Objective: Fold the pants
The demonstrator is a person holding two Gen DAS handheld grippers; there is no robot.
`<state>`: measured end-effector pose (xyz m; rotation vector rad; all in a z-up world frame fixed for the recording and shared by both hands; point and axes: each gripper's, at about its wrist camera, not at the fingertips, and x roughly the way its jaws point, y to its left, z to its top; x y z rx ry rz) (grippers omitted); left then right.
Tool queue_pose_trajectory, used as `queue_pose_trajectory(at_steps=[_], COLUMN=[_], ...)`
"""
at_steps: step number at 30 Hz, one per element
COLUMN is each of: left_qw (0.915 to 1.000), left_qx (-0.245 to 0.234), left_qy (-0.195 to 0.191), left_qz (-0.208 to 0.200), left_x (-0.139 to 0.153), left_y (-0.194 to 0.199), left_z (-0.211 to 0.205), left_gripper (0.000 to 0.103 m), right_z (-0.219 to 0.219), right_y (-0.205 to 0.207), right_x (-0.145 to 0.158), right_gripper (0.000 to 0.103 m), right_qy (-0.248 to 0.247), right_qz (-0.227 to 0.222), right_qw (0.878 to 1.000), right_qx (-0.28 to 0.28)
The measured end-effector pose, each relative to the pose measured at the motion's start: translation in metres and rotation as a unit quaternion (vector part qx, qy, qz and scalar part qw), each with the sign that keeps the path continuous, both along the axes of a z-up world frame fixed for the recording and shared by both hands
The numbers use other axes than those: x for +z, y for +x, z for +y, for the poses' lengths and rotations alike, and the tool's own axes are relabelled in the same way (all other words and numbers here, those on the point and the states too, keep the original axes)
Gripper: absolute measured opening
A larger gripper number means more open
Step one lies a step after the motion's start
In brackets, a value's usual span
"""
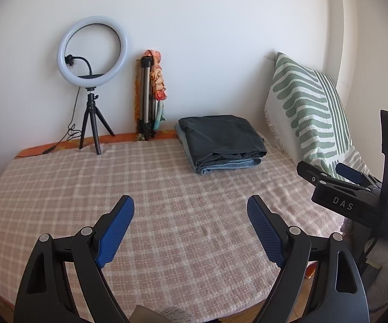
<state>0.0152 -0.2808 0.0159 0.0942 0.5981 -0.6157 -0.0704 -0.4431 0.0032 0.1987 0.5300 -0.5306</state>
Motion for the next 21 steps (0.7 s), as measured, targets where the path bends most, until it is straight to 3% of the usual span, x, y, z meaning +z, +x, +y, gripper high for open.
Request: queue_pose_trajectory(at_steps=[21], left_qw=[1.0], left_qx=[0.01], left_qy=[0.0], left_qz=[-0.002], left_x=[-0.0035], left_y=[-0.0007], left_z=[0.0013], left_gripper=[0.086], right_z=[-0.0001], right_y=[0.003], right_x=[-0.0033], right_gripper=[0.103], right_qy=[0.0], right_qz=[0.004], right_qw=[1.0], right_qx=[0.005])
